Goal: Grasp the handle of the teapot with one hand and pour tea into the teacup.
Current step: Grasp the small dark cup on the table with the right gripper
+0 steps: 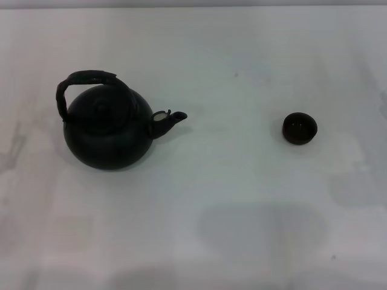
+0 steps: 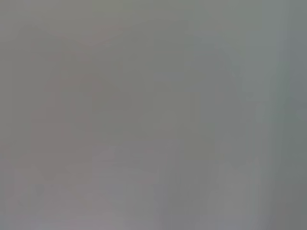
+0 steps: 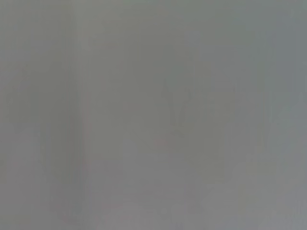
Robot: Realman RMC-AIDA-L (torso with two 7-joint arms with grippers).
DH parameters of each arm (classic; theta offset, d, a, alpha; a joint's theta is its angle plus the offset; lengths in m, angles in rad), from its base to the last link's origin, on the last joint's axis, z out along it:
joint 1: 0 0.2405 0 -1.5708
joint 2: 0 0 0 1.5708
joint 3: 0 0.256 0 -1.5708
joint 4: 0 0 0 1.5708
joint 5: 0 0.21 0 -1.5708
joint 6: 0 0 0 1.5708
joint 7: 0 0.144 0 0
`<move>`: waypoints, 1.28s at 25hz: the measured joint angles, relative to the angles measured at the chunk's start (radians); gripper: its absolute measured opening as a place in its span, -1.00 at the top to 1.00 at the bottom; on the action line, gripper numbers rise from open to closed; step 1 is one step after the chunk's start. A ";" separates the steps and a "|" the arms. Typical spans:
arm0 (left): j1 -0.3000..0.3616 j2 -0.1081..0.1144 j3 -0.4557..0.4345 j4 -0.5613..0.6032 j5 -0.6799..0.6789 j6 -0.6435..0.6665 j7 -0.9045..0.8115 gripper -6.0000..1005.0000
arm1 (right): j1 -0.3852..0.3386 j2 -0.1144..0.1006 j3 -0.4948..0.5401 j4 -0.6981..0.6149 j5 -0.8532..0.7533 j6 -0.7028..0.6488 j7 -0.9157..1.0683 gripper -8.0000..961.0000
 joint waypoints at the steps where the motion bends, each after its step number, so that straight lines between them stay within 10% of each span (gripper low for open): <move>1: 0.006 0.000 0.000 0.000 -0.003 0.001 -0.006 -0.72 | 0.001 0.000 0.000 0.002 0.000 0.000 0.000 -0.76; 32: -0.007 0.005 0.000 0.007 -0.009 -0.011 -0.026 -0.72 | -0.009 -0.003 -0.131 -0.125 -0.124 0.008 0.156 -0.76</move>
